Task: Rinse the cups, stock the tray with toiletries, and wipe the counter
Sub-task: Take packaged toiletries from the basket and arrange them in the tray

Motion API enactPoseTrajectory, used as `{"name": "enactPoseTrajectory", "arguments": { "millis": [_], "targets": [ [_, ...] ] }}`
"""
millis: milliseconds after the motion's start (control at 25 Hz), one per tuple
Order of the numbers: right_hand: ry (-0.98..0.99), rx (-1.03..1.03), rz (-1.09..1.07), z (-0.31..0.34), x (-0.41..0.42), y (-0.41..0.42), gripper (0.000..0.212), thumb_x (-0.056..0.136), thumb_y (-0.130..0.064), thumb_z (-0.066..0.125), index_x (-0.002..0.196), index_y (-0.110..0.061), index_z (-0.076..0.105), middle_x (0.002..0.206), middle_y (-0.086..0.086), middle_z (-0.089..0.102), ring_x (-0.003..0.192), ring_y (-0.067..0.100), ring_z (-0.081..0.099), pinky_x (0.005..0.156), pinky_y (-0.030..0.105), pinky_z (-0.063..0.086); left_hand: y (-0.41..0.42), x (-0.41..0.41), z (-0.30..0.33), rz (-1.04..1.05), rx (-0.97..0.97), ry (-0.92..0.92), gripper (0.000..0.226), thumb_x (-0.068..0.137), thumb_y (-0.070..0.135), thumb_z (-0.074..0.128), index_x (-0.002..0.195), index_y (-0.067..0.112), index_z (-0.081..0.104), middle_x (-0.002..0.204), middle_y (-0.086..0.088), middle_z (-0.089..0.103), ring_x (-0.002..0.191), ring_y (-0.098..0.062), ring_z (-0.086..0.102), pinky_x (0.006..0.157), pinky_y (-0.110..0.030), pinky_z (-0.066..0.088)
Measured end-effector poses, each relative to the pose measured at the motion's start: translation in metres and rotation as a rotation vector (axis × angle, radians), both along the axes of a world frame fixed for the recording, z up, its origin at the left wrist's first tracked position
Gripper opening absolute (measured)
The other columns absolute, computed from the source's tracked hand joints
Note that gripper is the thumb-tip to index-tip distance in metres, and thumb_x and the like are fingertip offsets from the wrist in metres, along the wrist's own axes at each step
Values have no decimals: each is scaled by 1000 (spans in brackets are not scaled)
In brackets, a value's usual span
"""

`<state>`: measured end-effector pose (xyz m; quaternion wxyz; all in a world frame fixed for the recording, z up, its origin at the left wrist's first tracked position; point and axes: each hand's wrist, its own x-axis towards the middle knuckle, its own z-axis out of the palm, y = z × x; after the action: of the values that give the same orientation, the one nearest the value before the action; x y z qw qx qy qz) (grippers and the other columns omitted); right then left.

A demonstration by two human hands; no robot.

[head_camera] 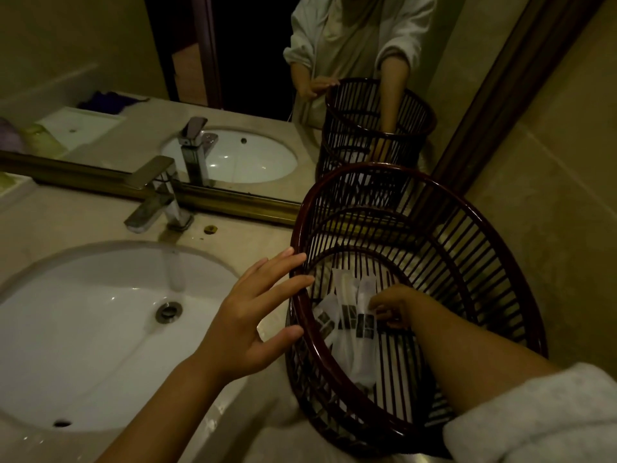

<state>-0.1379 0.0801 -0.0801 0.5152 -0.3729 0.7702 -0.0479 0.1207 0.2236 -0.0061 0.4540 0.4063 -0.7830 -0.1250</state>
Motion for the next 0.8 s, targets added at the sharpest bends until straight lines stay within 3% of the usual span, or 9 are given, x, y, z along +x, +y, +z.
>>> {"name": "enactPoseTrajectory", "arguments": {
  "millis": [120, 320, 480, 560, 640, 680, 800],
  "targets": [
    [-6, 27, 45, -2, 5, 4, 55, 72, -8, 73, 119, -3, 46, 82, 10, 57, 74, 22, 57, 56, 34, 49, 1, 2, 0, -15, 4, 1, 53, 88, 53, 42, 129, 20, 50, 145, -3, 41, 138, -24, 32, 102, -58, 36],
    [110, -15, 174, 8, 3, -6, 35, 75, -3, 69, 107, 0, 56, 85, 14, 61, 84, 25, 64, 81, 39, 56, -1, 3, 3, -22, 24, -18, 53, 88, 52, 43, 130, 20, 49, 146, -1, 40, 139, -21, 30, 106, -53, 35],
    [141, -156, 200, 63, -13, -19, 32, 77, -4, 67, 107, -1, 55, 89, 14, 61, 78, 22, 63, 60, 28, 55, 3, 5, 13, -48, 91, 1, 54, 87, 49, 47, 133, 20, 47, 146, 1, 41, 138, -16, 31, 109, -46, 34],
    [-2, -291, 173, 110, -19, -23, 26, 78, -5, 65, 103, -4, 59, 93, 13, 63, 76, 18, 64, 57, 25, 53, 4, 4, 26, -28, 175, 95, 52, 84, 48, 50, 132, 28, 45, 140, 15, 46, 132, -4, 39, 106, -29, 38],
    [-277, -443, 148, 162, -13, -19, 29, 71, -4, 68, 99, -9, 62, 101, 11, 64, 82, 18, 65, 60, 26, 53, 0, 1, 51, 108, 266, 238, 49, 79, 57, 51, 126, 43, 45, 123, 33, 50, 114, 12, 49, 88, -7, 44],
    [-422, -512, 135, 185, -5, -14, 34, 65, -5, 70, 98, -11, 63, 103, 9, 65, 85, 19, 67, 61, 26, 55, -6, -1, 65, 166, 336, 310, 53, 73, 64, 51, 122, 44, 47, 114, 35, 53, 105, 15, 53, 80, -4, 45],
    [-667, -648, 182, 227, 39, 13, 39, 56, -9, 74, 93, -17, 66, 97, 4, 71, 82, 17, 71, 59, 25, 57, -27, -6, 99, 135, 575, 467, 64, 62, 62, 60, 117, 29, 59, 103, 18, 66, 94, 4, 63, 78, -16, 52]
  ]
}}
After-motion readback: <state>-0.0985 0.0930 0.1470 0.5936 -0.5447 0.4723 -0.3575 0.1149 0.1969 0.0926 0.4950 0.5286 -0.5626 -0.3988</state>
